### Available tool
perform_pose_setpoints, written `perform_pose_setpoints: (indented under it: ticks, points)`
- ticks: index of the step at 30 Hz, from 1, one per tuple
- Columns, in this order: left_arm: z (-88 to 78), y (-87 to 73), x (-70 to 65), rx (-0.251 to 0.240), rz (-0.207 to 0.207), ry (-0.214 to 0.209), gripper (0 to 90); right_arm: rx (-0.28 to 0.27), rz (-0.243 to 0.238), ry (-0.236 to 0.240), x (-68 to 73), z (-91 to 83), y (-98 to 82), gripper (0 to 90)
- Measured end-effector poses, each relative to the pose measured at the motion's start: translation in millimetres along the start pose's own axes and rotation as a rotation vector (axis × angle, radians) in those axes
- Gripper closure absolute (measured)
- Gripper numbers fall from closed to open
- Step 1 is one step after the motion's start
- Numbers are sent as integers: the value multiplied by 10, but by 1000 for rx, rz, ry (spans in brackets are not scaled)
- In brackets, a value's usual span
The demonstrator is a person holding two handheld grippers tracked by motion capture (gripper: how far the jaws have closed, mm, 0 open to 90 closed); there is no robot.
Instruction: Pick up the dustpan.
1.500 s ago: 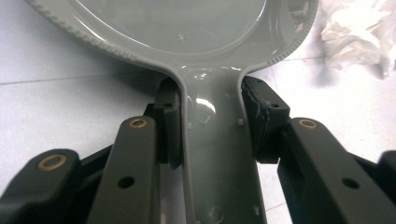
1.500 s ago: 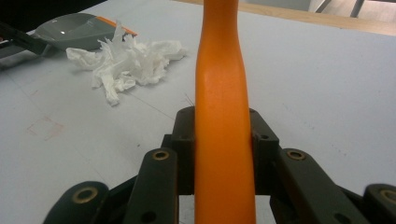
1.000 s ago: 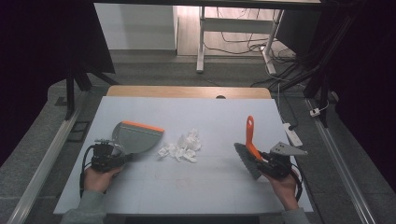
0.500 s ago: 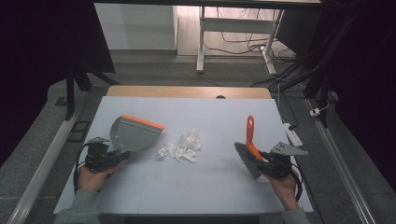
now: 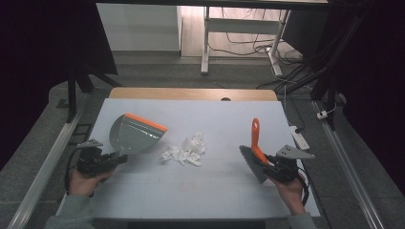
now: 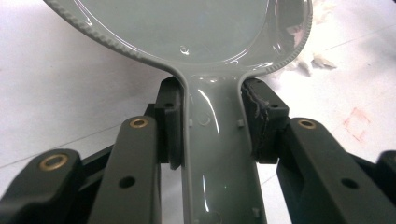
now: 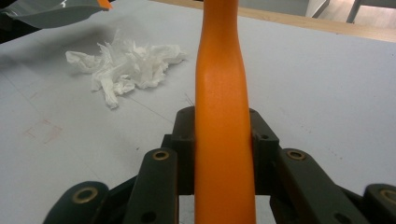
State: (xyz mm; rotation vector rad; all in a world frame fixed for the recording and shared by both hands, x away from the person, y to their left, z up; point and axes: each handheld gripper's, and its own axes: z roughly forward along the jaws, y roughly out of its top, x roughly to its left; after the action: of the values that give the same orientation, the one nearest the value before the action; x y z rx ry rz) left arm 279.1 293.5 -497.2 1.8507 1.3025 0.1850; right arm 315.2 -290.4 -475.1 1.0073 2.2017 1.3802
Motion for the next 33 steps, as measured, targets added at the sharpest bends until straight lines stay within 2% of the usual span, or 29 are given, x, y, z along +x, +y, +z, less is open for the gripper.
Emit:
perform_pose_setpoints:
  ticks: [5,13,19,28,33]
  points:
    - [-117,4,26,-8,62,-25,613,-3,-1,0,-1,1,5,699]
    - [-222,-14,52,-20,88,-38,613,1,-2,-5,-2,6,2,699]
    - [-284,-22,52,-22,130,-55,613,2,-5,-3,5,11,3,699]
    - [-317,-22,12,-1,197,-68,613,-15,4,5,3,12,27,699]
    - [-332,-30,-8,9,235,-89,613,-21,9,16,14,27,47,699]
